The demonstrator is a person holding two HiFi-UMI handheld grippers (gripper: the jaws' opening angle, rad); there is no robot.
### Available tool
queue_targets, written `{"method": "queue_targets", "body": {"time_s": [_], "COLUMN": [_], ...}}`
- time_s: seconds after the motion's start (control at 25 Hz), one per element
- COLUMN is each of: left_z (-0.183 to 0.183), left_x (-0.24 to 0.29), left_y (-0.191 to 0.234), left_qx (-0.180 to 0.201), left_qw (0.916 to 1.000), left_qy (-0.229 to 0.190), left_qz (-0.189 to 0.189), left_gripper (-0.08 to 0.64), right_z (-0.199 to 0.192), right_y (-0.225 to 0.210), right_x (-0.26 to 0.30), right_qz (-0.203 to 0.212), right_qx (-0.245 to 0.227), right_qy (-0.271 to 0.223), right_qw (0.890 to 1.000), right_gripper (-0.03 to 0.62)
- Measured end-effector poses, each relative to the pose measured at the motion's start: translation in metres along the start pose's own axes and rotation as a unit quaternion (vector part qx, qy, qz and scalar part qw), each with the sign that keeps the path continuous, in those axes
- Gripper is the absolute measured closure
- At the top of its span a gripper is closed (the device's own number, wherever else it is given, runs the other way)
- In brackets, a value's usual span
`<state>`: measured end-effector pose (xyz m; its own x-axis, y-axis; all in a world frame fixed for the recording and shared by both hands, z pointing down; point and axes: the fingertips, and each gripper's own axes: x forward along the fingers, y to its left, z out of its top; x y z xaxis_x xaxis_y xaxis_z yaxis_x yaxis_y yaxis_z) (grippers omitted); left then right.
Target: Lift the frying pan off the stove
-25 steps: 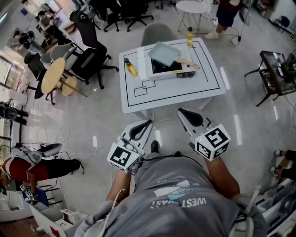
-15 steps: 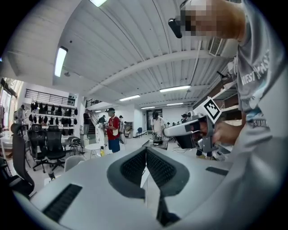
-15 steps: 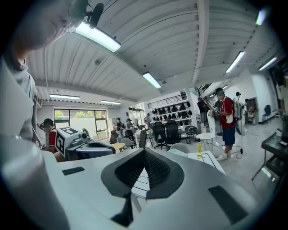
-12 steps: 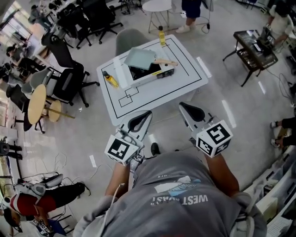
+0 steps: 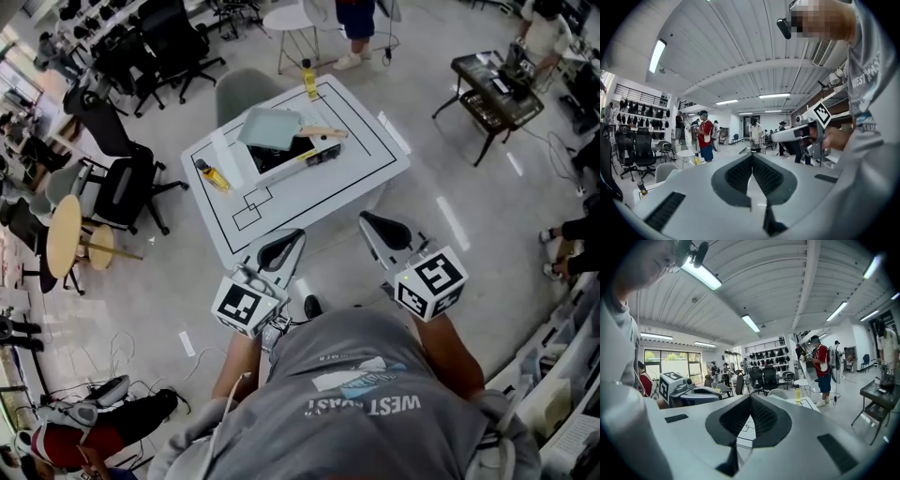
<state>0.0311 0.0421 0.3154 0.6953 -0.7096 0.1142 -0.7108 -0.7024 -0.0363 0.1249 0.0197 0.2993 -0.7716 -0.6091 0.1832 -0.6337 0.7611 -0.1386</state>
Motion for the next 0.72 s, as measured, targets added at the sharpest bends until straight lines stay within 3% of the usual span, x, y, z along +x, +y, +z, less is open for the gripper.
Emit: {"method": "queue_targets", "body": {"time_s": [0.72], "left_z": [-0.012], "left_x": [0.005], "left_y": [0.04], "left_qx": [-0.009], "left_qw": [0.9994], "left_qy": [-0.002], "left_qz": [-0.034], "left_gripper": [0.56], "right_z": [-0.004], "right_y": [-0.003], "right_x": [0.035], "right_qz": [-0.038], "right_qx": [0.005], "right_qy": [0.012], "right_qw": [0.999], "right_gripper": [0.581]}}
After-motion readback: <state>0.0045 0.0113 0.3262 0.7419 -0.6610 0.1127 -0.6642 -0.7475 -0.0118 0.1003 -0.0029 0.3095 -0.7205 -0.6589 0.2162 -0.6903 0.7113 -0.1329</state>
